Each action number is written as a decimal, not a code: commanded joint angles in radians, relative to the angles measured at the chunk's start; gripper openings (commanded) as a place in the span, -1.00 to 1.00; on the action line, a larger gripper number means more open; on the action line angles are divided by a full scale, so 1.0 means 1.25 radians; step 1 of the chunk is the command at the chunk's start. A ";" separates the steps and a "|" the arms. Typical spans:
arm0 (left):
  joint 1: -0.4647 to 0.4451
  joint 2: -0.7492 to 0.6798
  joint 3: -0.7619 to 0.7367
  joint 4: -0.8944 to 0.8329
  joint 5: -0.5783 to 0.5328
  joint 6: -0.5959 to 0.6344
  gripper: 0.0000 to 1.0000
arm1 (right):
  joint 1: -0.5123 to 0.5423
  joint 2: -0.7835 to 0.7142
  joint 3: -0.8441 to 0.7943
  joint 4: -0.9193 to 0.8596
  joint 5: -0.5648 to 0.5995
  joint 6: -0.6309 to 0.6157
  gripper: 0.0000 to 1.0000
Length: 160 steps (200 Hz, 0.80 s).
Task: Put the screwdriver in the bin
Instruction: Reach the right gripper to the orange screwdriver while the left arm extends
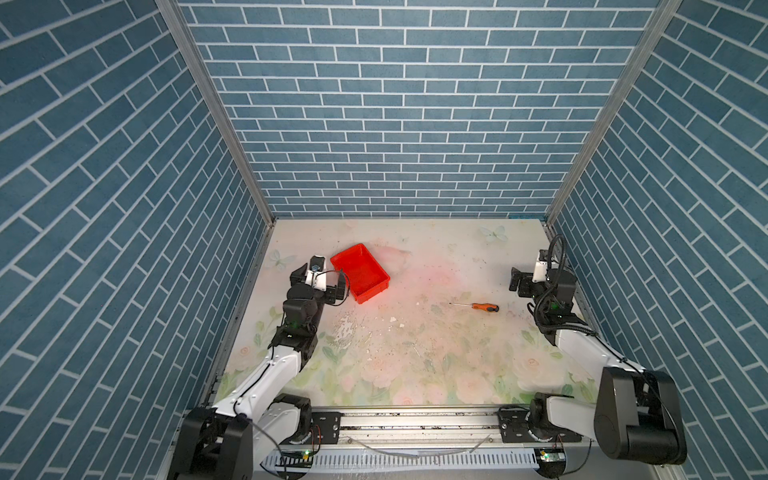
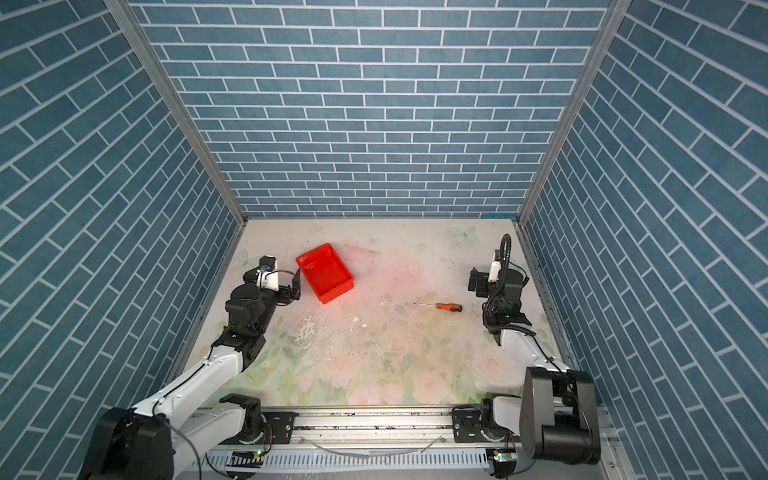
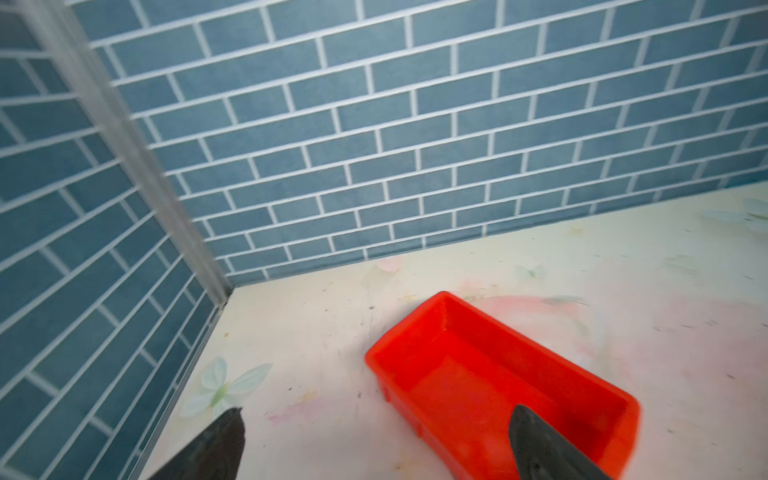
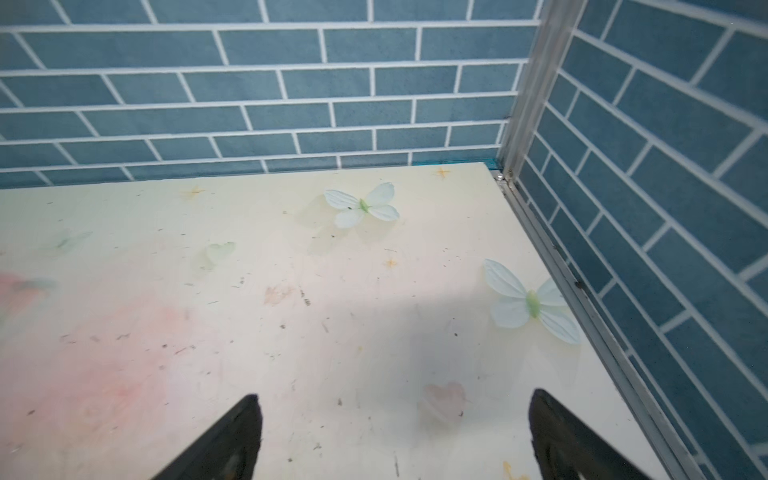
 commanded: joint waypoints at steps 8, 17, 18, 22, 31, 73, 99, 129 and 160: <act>-0.155 0.017 0.063 -0.125 0.019 0.071 0.99 | 0.050 -0.024 0.090 -0.238 -0.119 -0.188 0.98; -0.205 0.032 0.079 -0.131 0.025 0.079 0.99 | 0.069 -0.020 0.119 -0.305 -0.146 -0.260 0.98; -0.210 0.035 0.081 -0.131 0.027 0.079 0.99 | 0.073 -0.019 0.122 -0.313 -0.148 -0.267 0.98; -0.228 0.043 0.087 -0.132 0.038 0.081 0.99 | 0.082 -0.016 0.136 -0.344 -0.155 -0.296 0.98; -0.266 0.059 0.102 -0.139 0.058 0.083 0.99 | 0.103 -0.003 0.170 -0.419 -0.169 -0.352 0.98; -0.409 0.134 0.150 -0.148 0.124 0.061 0.99 | 0.171 0.087 0.299 -0.654 -0.168 -0.510 0.98; -0.461 0.180 0.146 -0.103 0.147 0.017 0.99 | 0.175 0.153 0.341 -0.709 -0.176 -0.567 0.98; -0.498 0.238 0.138 -0.049 0.146 -0.014 0.99 | 0.175 0.249 0.387 -0.753 -0.182 -0.584 0.96; -0.503 0.278 0.136 0.004 0.140 -0.032 0.99 | 0.176 0.334 0.423 -0.803 -0.193 -0.602 0.56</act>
